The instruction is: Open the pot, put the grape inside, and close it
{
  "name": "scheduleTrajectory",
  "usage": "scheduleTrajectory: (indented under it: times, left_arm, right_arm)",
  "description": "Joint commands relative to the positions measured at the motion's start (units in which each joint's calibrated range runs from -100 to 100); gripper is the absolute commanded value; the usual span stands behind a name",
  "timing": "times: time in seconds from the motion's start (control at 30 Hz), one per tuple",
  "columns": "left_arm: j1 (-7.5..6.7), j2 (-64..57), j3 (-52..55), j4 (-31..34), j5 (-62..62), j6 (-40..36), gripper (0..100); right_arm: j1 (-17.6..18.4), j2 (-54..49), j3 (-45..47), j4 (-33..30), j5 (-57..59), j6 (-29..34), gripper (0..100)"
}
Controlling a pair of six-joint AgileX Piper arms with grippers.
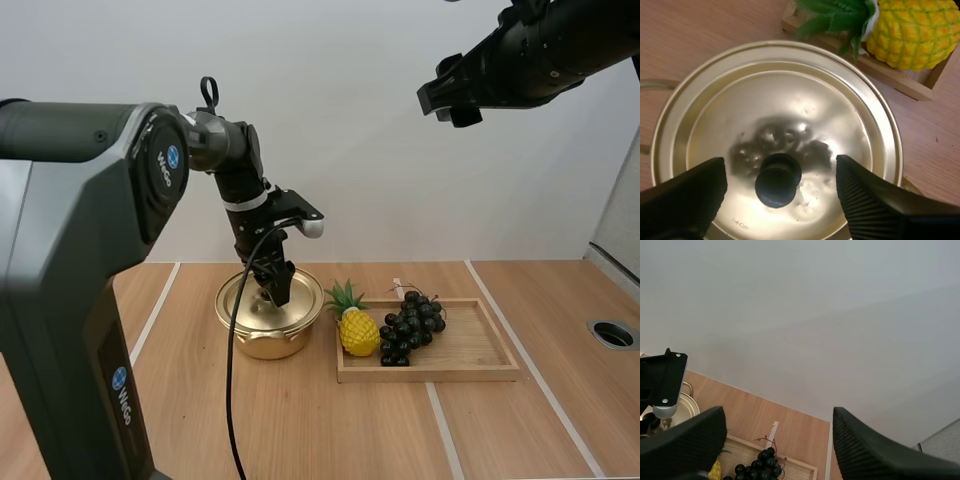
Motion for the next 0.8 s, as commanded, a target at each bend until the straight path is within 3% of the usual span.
scheduleTrajectory:
  times: [0.0,0.2,0.23,0.33,0.37,0.77]
  left_arm:
    - [-0.21,0.01,-0.54,0.28,-0.68,-0.3,100]
    - [-0.21,0.01,-0.54,0.75,-1.42,-1.01,100]
    - [-0.21,0.01,-0.54,1.33,-2.61,-1.77,82]
    - [-0.21,0.01,-0.54,2.83,-3.82,-2.37,13]
    - [-0.21,0.01,-0.54,3.08,-3.82,-2.11,0]
    - [-0.21,-2.4,-6.28,3.44,1.61,-3.41,0]
  right_arm:
    - [-0.25,-0.8,-0.52,0.67,-0.21,-0.62,100]
    - [-0.25,-0.8,-0.52,0.67,-0.21,-0.62,100]
    - [-0.25,-0.8,-0.52,0.67,-0.21,-0.62,100]
    - [-0.25,-0.8,-0.52,0.67,-0.21,-0.62,100]
    - [-0.25,-0.8,-0.52,0.67,-0.21,-0.62,100]
    - [-0.25,-0.8,-0.52,0.67,-0.39,-0.62,100]
